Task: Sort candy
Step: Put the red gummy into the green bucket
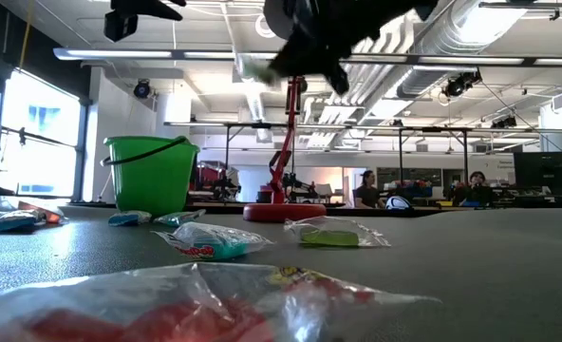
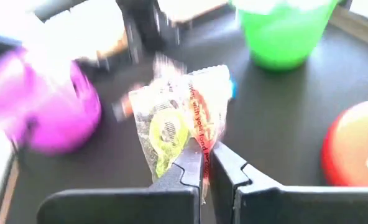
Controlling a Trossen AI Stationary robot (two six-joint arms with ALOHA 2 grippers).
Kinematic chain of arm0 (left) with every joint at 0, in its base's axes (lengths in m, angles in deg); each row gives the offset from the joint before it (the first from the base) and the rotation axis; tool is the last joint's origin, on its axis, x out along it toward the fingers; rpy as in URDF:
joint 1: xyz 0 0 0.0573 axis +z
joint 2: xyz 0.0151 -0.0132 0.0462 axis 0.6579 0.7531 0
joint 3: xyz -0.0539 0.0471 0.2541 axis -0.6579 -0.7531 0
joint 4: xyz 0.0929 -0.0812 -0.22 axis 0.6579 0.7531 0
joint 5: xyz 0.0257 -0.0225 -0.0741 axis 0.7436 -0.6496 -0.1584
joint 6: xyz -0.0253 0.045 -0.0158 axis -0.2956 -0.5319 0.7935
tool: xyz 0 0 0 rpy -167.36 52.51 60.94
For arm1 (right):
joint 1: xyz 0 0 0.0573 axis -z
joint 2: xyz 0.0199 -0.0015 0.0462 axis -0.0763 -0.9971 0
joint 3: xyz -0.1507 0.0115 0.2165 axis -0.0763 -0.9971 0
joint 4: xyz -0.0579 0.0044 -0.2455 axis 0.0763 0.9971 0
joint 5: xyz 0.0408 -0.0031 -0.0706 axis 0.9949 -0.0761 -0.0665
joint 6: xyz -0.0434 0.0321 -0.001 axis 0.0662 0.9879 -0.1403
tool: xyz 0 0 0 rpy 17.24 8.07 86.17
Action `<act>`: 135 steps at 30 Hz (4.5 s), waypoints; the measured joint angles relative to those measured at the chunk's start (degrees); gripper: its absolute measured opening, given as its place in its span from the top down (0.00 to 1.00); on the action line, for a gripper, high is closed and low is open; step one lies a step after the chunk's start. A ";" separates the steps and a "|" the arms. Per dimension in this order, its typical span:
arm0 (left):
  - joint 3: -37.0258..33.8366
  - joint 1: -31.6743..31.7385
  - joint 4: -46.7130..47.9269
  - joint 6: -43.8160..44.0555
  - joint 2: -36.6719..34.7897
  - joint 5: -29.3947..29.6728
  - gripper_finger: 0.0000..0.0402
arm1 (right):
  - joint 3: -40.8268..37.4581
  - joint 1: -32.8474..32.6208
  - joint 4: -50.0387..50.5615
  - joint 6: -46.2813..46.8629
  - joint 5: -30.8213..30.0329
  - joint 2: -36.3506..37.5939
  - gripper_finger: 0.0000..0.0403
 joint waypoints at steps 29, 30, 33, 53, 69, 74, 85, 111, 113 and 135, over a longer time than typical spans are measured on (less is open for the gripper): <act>0.00 -8.00 -13.39 -1.86 6.40 -3.42 0.81 | -0.09 -4.21 16.52 16.42 2.78 -12.68 0.99; 0.00 -8.18 -13.57 -1.86 6.40 -3.15 0.81 | -0.09 -4.13 16.17 16.81 2.87 -14.10 0.99; 0.00 -8.58 -13.60 -1.85 6.40 -2.75 0.81 | -0.11 -4.06 15.81 17.46 3.73 -17.74 0.99; 0.00 -8.85 -13.53 -1.95 6.40 -2.69 0.81 | 0.00 -3.74 12.31 18.80 5.16 -18.83 0.80; 0.00 -8.82 -13.52 -2.12 6.40 -2.69 0.81 | -0.02 -3.72 12.67 18.48 4.71 -18.77 0.93; 0.00 -8.82 -13.51 -1.97 6.40 -2.69 0.81 | -0.02 -3.72 12.65 18.73 5.19 -18.71 0.95; 0.00 -8.82 -13.42 -2.13 6.40 -2.69 0.81 | -0.02 -3.72 13.27 18.93 5.84 -18.71 0.75; 0.00 -8.82 -13.25 -3.75 6.40 -2.69 0.81 | -0.02 -1.79 15.49 18.70 8.62 -16.26 0.72; 0.00 -8.82 -13.27 -3.87 6.40 -2.69 0.81 | -0.02 -1.79 15.94 18.37 8.62 -16.26 0.72; 0.00 -8.82 -13.20 -4.90 6.40 -2.71 0.81 | 0.00 -1.79 19.68 18.83 7.56 -16.26 0.72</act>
